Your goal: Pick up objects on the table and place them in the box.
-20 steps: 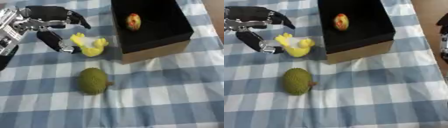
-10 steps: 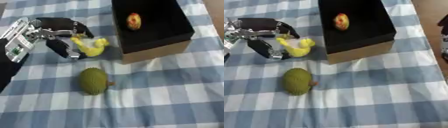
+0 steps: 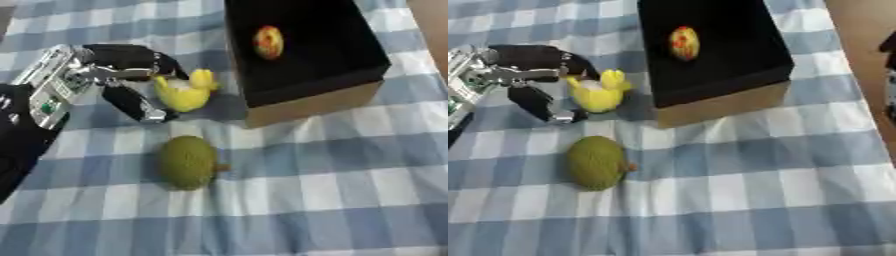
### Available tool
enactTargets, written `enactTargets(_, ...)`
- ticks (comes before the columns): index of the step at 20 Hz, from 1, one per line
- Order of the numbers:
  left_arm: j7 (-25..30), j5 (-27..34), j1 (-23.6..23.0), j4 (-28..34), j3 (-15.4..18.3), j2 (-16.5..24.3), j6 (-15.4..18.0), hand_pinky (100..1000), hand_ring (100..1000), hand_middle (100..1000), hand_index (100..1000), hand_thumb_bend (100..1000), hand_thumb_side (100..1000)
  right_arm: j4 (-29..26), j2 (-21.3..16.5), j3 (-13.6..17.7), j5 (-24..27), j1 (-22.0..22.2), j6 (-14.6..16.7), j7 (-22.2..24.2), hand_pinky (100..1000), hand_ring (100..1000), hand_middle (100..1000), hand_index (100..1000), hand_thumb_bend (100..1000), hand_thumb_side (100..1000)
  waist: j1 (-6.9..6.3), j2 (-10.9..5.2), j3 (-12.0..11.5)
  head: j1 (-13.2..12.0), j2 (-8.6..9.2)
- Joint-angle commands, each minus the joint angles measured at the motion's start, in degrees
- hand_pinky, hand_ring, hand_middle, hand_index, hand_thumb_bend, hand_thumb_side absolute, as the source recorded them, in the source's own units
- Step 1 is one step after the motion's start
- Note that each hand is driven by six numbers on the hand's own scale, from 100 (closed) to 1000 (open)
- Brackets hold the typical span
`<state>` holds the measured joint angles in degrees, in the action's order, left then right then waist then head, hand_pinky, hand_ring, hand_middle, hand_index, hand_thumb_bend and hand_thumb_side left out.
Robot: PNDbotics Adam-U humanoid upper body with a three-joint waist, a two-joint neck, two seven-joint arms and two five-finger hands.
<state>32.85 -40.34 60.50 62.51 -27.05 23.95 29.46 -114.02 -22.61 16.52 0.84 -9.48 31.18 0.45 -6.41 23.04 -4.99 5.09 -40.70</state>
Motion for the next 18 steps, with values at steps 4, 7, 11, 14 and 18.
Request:
enactTargets(4, -1.2, -1.4, 0.6, -1.1, 0.8, 0.2, -0.1, 757, 826, 750, 866, 100, 577, -0.6, -0.6, 0.0, 0.3, -0.3, 0.0, 0.2, 960, 1000, 398, 992, 100, 470, 0.67, -0.88, 0.0, -0.3, 0.46)
enactTargets(7, -1.2, -0.8, 0.6, -0.8, 0.7, 0.3, -0.2, 745, 815, 735, 851, 100, 511, -0.6, -0.6, 0.1, 0.3, -0.2, 0.0, 0.2, 960, 1000, 398, 992, 100, 470, 0.64, -0.9, 0.0, -0.3, 0.46)
enactTargets(11, -1.2, 0.1, 0.7, 0.4, 0.7, 0.8, -0.3, 729, 802, 720, 838, 100, 416, -0.6, -0.7, 0.1, 0.2, -0.2, 0.0, 0.1, 960, 1000, 398, 993, 100, 470, 0.57, -0.93, -0.1, -0.2, 0.44)
enactTargets(14, -3.3, 0.7, 0.9, 2.7, 1.2, 1.8, -0.2, 693, 771, 682, 807, 100, 263, -0.6, -0.8, 0.1, 0.2, -0.1, -0.1, 0.0, 960, 1000, 399, 993, 100, 470, 0.47, -1.02, -0.2, -0.1, 0.44)
enactTargets(18, -7.3, 1.1, 1.1, 4.4, 2.0, 2.4, -0.5, 597, 682, 577, 708, 100, 246, -0.6, -0.9, 0.1, 0.2, 0.0, -0.1, -0.1, 961, 1000, 400, 993, 100, 470, 0.4, -1.13, -0.4, 0.0, 0.33)
